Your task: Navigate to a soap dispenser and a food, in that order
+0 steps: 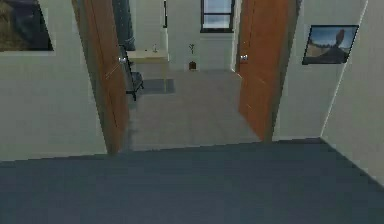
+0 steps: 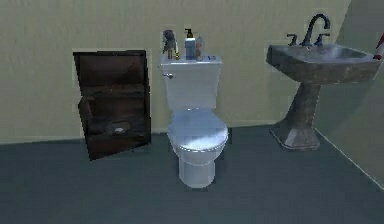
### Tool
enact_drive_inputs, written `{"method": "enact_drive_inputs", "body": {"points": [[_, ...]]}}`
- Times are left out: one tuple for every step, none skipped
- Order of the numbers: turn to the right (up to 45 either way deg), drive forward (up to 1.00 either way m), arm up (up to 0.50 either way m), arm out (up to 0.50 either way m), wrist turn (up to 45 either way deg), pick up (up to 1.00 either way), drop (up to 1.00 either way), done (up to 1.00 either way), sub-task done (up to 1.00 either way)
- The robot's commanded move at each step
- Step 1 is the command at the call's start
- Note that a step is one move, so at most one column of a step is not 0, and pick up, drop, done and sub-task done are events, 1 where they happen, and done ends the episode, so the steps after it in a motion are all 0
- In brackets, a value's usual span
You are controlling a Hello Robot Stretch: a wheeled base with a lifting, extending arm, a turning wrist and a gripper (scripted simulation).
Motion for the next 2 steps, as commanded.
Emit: {"method": "enact_drive_inputs", "body": {"points": [[0.0,1.0,0.0,0.0,0.0,0.0,0.0,0.0,0.0],[0.0,1.0,0.0,0.0,0.0,0.0,0.0,0.0,0.0]]}}
